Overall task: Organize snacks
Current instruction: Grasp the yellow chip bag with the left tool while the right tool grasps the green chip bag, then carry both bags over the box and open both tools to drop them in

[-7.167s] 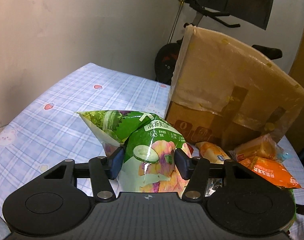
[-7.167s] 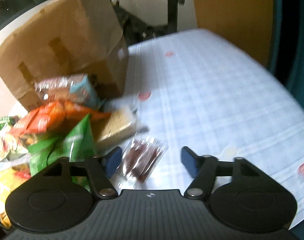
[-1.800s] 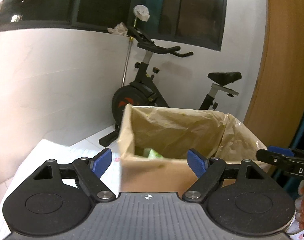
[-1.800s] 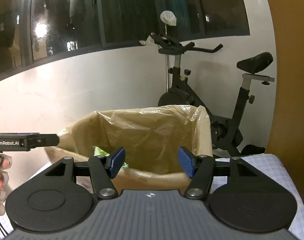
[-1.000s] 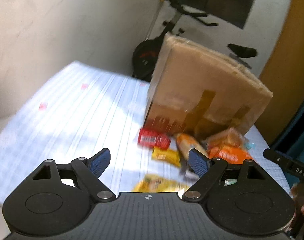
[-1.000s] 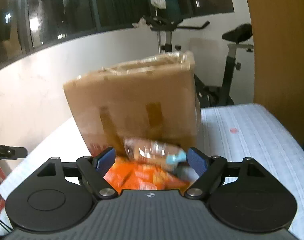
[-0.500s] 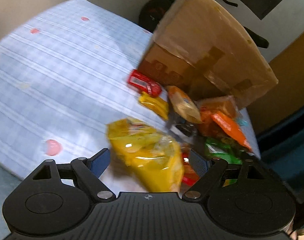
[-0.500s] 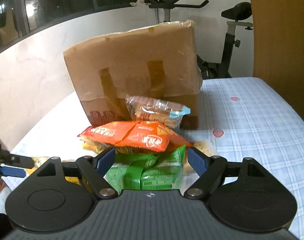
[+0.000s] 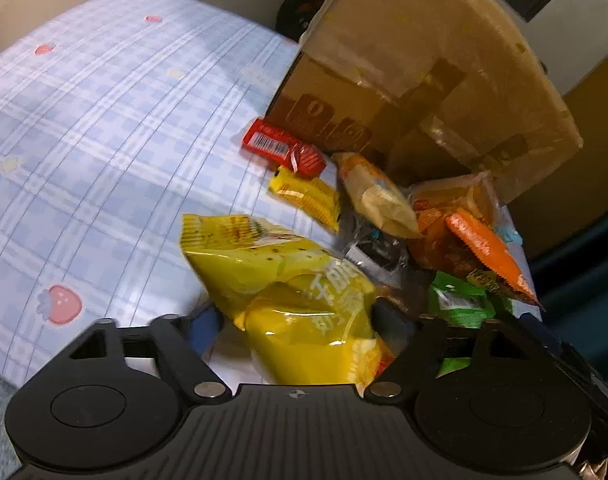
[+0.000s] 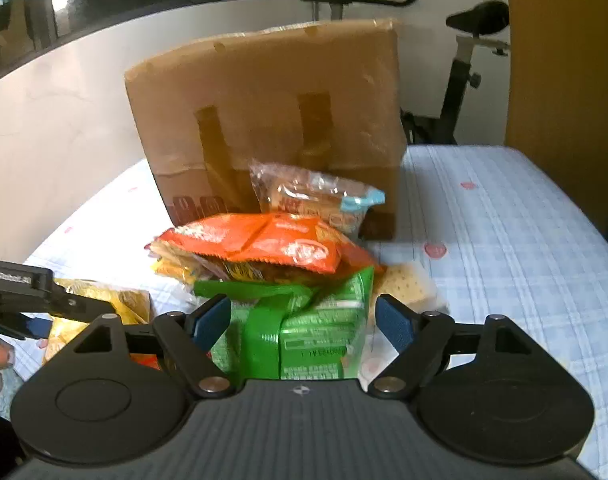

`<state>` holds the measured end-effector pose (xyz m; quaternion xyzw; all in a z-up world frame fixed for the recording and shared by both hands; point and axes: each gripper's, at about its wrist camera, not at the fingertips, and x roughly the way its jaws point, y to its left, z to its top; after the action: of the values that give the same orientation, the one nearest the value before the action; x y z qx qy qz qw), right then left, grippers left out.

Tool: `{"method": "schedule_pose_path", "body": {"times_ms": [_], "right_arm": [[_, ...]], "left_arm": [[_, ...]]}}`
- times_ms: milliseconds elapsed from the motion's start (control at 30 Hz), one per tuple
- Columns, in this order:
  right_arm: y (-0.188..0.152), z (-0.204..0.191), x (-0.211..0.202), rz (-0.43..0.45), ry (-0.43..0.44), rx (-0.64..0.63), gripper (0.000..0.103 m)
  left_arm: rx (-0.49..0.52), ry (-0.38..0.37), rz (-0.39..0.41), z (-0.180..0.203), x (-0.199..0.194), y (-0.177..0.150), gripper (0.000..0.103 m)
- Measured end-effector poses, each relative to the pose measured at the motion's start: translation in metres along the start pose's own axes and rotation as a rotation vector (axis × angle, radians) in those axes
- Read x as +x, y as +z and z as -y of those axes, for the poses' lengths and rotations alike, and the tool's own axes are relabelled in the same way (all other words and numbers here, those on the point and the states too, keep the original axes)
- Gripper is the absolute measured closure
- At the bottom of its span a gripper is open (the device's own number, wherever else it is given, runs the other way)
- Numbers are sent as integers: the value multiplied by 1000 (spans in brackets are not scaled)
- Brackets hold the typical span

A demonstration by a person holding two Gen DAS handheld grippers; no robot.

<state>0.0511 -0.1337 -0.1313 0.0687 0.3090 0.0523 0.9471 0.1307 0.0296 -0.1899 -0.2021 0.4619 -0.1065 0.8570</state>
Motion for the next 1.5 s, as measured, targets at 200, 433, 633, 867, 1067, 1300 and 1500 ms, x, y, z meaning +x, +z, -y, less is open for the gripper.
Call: {"method": "schedule_pose_path", "body": {"times_ms": [200, 433, 633, 867, 1067, 1300, 1500], "right_arm": [[-2, 0, 8, -42, 3, 10, 21], [-3, -10, 12, -62, 10, -25, 12], [-9, -16, 18, -98, -2, -51, 9], [-14, -3, 21, -124, 8, 21, 20], [-13, 2, 11, -117, -10, 19, 25], [-19, 18, -2, -132, -77, 40, 27], [-16, 40, -15, -100, -145, 91, 27]], "left_arm": [[51, 31, 68, 2, -9, -7, 34], [88, 51, 163, 5, -28, -16, 34], [115, 53, 197, 11, -35, -19, 34], [97, 76, 241, 8, -44, -19, 34], [98, 84, 270, 10, -50, -20, 34], [95, 83, 289, 10, -56, -21, 34], [104, 85, 324, 12, -66, -19, 34]]}}
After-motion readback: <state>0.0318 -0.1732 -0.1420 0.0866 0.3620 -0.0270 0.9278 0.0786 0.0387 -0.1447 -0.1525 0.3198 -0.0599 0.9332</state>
